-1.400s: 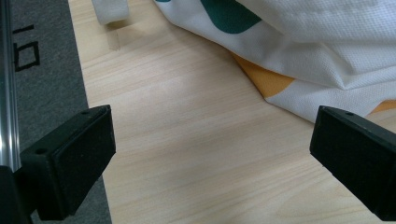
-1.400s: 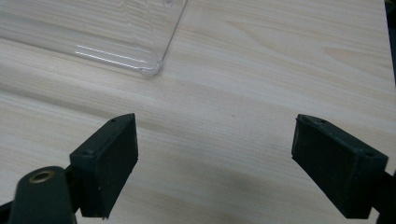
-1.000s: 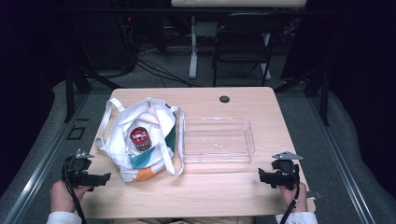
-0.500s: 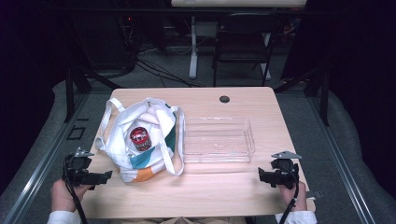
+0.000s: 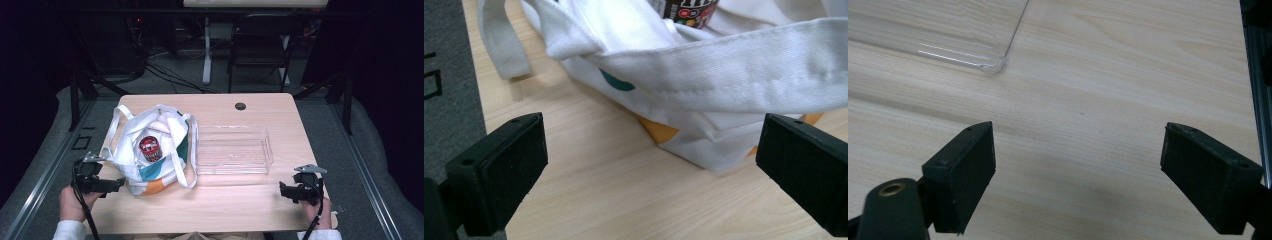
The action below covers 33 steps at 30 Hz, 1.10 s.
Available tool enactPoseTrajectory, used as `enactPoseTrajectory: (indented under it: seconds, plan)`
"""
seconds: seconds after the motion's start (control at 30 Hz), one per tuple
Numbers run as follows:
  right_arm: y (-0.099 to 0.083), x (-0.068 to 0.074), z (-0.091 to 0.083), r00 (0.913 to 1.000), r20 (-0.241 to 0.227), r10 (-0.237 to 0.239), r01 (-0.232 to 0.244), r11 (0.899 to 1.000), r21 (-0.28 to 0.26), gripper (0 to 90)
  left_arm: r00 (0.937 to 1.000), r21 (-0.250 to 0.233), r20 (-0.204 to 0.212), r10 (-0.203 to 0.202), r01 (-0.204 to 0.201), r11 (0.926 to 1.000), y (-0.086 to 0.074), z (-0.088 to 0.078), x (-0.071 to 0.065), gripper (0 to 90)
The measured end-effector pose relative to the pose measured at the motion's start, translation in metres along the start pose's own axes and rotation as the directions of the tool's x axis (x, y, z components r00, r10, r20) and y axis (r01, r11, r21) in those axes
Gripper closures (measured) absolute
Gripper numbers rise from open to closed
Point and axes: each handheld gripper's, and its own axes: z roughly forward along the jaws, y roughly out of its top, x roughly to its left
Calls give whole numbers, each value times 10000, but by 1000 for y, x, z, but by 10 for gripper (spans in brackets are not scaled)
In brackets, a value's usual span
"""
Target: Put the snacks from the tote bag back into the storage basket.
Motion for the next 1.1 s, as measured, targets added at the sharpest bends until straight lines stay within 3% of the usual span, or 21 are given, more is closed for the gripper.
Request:
enactPoseTrajectory:
  seconds: [0.63, 1.03, 1.1]
  plan:
    - [0, 0, 0, 10000, -41, 21, -21, 10000, 40, 138, 9997, -425, 130, 209, -203, 9989, 32, -16, -11, 1]
    - [1, 3, 0, 10000, -46, -56, 56, 10000, -23, 138, 9984, -742, 63, 554, -548, 9957, 56, -15, -21, 1]
    - [2, 3, 1, 9999, -97, -89, 89, 10000, 34, 138, 9985, -742, 208, 504, -487, 9961, 60, -14, -22, 1]
